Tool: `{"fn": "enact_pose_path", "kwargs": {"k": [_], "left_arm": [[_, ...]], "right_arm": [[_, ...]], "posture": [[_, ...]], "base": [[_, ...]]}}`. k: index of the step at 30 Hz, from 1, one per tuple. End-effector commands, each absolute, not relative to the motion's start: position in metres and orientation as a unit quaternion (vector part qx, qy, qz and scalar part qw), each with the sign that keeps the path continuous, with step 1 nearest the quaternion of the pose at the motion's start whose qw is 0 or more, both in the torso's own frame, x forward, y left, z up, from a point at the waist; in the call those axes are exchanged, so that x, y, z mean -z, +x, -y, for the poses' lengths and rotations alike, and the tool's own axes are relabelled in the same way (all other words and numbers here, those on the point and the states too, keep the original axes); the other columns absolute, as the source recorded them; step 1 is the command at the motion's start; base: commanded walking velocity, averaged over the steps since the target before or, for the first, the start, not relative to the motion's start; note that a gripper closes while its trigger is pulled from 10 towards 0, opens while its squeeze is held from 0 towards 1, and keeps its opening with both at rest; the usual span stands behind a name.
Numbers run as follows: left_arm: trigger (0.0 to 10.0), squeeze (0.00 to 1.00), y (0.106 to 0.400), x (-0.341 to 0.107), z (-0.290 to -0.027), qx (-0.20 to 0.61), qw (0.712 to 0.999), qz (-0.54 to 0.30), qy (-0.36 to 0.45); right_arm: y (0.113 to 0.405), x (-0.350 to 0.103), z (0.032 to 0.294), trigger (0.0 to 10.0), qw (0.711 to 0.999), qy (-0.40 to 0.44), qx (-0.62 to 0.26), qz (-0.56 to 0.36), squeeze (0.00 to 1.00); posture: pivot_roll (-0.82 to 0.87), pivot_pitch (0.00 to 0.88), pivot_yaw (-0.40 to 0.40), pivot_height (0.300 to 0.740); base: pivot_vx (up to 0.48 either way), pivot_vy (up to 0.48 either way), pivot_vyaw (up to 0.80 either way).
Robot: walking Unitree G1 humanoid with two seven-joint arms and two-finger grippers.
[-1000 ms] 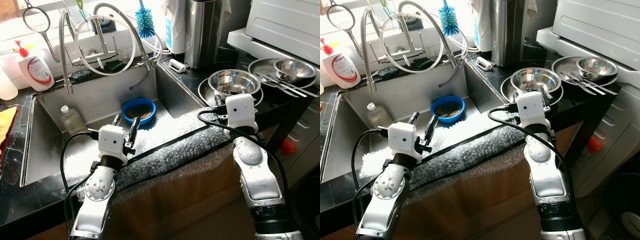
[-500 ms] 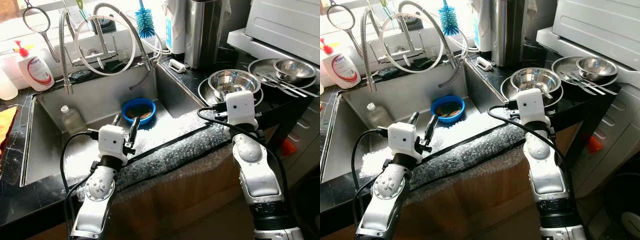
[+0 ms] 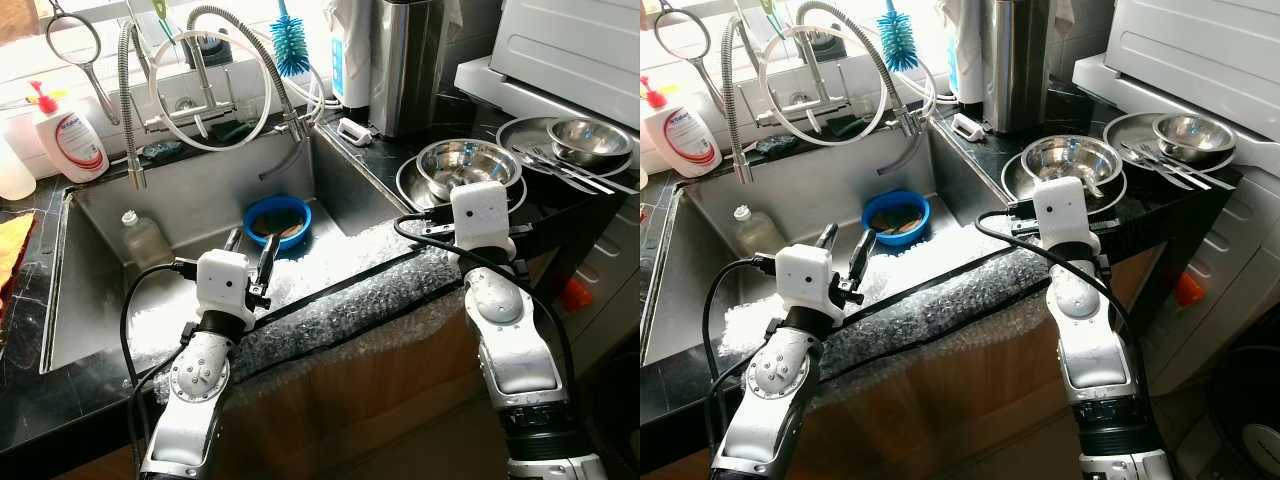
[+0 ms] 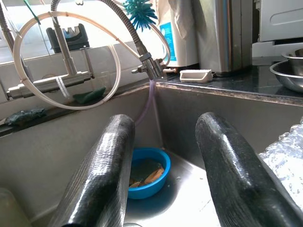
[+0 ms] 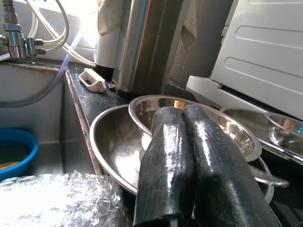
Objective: Kitchen organization
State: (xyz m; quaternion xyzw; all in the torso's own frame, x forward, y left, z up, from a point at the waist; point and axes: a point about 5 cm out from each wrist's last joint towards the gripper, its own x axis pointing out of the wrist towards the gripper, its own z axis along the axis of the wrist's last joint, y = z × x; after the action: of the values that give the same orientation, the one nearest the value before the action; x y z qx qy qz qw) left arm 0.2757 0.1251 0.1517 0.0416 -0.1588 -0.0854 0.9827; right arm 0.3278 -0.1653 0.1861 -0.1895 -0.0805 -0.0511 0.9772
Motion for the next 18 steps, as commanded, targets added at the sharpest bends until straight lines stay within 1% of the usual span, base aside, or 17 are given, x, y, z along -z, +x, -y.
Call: {"fn": "enact_pose_path", "kwargs": {"k": [1,7,8,9,10,14,18], "left_arm": [[10.0,0.00,0.277,-0.150,-0.128,0.079,0.984,0.153,0.042],[10.0,0.00,0.277,-0.151,-0.129,0.078,0.984,0.155,0.042],[10.0,0.00,0.277,-0.151,-0.129,0.078,0.984,0.155,0.042],[10.0,0.00,0.277,-0.151,-0.129,0.078,0.984,0.155,0.042],[10.0,0.00,0.277,-0.151,-0.129,0.078,0.984,0.155,0.042],[10.0,0.00,0.278,-0.151,-0.129,0.078,0.984,0.156,0.042],[10.0,0.00,0.278,-0.152,-0.128,0.079,0.984,0.157,0.042]], "right_arm": [[0.331,-0.187,0.160,0.0,0.978,-0.188,0.047,0.078,0.00],[0.331,-0.190,0.160,0.0,0.978,-0.180,0.048,0.090,0.00],[0.330,-0.193,0.159,0.4,0.978,-0.172,0.050,0.103,0.00],[0.330,-0.196,0.158,1.9,0.978,-0.167,0.048,0.113,0.00],[0.330,-0.201,0.156,10.0,0.977,-0.165,0.047,0.129,0.00],[0.329,-0.209,0.153,10.0,0.974,-0.160,0.046,0.155,0.00],[0.330,-0.209,0.153,10.0,0.974,-0.158,0.045,0.155,0.00]], "posture": [[-0.19,0.000,0.105,0.740],[-0.18,0.000,0.106,0.740],[-0.18,0.000,0.106,0.740],[-0.18,0.000,0.106,0.740],[-0.19,0.000,0.106,0.740],[-0.18,0.000,0.106,0.740],[-0.18,0.000,0.106,0.740]], "base": [[0.000,0.000,0.00],[0.000,0.000,0.00],[0.000,0.000,0.00],[0.000,0.000,0.00],[0.000,0.000,0.00],[0.000,0.000,0.00],[0.000,0.000,0.00]]}}
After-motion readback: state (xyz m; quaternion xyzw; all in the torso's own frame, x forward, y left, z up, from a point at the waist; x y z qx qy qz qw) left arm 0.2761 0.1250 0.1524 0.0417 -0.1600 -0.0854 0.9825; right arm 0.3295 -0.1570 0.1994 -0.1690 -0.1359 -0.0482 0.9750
